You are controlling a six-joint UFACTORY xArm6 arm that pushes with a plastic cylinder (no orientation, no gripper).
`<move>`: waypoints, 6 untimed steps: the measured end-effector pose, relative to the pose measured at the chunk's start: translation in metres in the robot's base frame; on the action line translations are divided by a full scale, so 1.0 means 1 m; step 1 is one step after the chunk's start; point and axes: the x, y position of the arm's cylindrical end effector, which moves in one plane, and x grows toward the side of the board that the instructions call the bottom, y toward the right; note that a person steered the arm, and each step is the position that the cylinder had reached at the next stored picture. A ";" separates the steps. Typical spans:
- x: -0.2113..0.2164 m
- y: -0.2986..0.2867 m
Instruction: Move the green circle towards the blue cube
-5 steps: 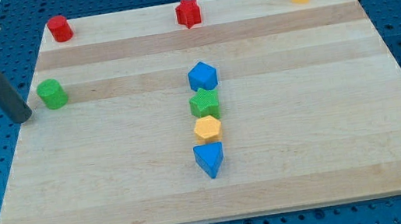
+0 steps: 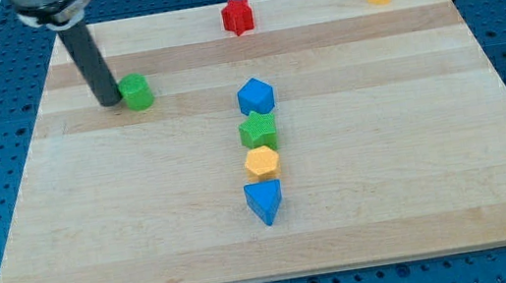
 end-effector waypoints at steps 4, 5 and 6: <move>-0.003 0.073; -0.004 0.075; -0.004 0.082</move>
